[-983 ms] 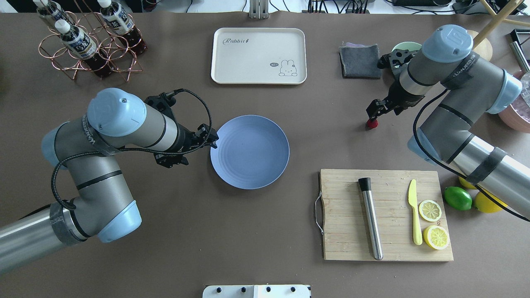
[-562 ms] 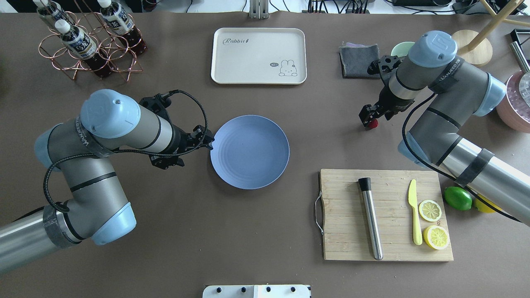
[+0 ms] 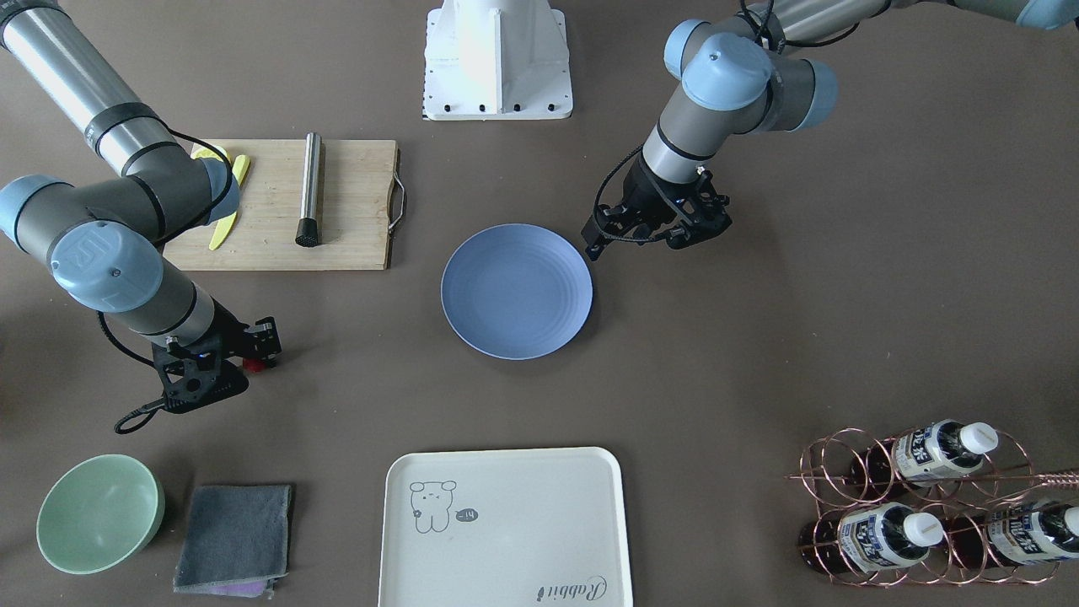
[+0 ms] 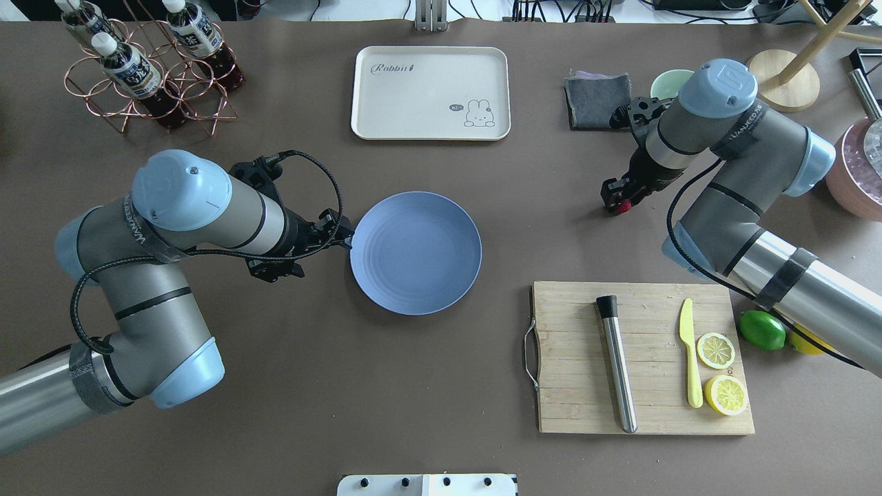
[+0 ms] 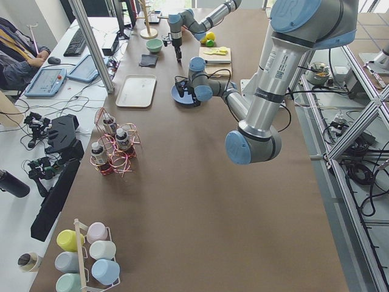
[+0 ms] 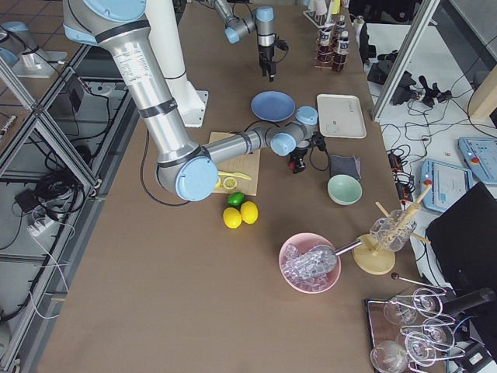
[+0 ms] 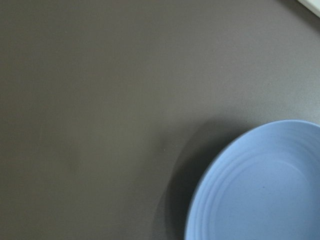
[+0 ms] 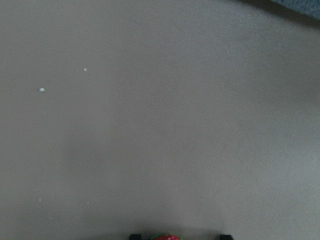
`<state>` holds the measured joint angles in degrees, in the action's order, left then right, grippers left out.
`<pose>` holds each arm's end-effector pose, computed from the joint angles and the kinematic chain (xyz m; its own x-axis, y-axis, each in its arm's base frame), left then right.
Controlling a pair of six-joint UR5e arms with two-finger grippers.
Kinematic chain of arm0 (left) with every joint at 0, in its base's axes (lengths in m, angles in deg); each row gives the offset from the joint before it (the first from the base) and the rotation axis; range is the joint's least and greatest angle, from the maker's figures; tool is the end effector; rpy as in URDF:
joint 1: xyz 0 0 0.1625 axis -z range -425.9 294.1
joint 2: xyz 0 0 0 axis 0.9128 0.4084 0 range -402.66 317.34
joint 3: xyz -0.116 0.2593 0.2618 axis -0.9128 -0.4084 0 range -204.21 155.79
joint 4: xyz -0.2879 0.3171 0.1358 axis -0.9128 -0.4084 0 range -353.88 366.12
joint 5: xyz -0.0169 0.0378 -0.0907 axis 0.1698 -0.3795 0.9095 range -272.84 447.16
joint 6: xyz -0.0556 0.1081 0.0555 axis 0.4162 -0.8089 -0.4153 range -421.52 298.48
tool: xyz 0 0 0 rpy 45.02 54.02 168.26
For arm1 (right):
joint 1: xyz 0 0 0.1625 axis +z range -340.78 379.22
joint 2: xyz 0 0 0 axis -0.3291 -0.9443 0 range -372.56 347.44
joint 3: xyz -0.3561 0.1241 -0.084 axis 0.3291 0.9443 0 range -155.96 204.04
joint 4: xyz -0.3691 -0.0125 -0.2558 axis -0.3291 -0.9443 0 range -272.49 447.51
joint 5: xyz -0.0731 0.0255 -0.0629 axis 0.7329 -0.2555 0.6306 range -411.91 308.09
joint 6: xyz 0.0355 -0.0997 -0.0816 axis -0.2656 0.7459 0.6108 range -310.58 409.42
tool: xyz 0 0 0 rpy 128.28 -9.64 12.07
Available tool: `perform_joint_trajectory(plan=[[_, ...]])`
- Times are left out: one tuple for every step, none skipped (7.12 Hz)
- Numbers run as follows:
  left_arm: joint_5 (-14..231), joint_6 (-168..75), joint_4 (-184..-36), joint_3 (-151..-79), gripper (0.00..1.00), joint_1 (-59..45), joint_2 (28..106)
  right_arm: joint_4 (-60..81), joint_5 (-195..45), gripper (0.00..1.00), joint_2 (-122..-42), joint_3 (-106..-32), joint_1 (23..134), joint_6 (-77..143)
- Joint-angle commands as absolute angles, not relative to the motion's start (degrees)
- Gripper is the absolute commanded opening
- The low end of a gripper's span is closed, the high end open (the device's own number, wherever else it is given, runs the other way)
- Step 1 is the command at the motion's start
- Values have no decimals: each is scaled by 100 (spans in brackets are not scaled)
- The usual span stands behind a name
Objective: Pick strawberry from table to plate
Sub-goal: 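Carry the strawberry with the right gripper over the blue plate while the left arm withdraws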
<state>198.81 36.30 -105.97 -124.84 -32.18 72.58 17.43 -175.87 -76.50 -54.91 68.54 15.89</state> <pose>0.5113 -0.4421 0.2419 0.4025 -0.4206 -0.8131 0.3136 0.8978 -0.3092 -0.4309 -0.5913 0.4322 0.6457 -0.3095 0.6980 0.2133 0.9509 0.2243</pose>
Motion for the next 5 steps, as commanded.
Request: perform_joint_trajectory(plan=[[19887, 3630, -10594, -12493, 92, -3189, 7239, 1720, -18115, 0, -7629, -5690, 7105, 1567], [19887, 3630, -10594, -12572, 90, -3171, 7126, 1667, -18163, 0, -7646, -5943, 7151, 1541], [19913, 3578, -10603, -12825, 88, -3101, 6837, 1292, -18111, 0, -7577, -6277, 7055, 1358], [19991, 3281, -10620, -13254, 86, -2926, 6278, 984, -17980, 0, -7489, -6689, 6811, 878], [20314, 2547, -10621, -13536, 91, -2664, 5724, 807, -17491, 0, -7366, -7015, 6365, 151]])
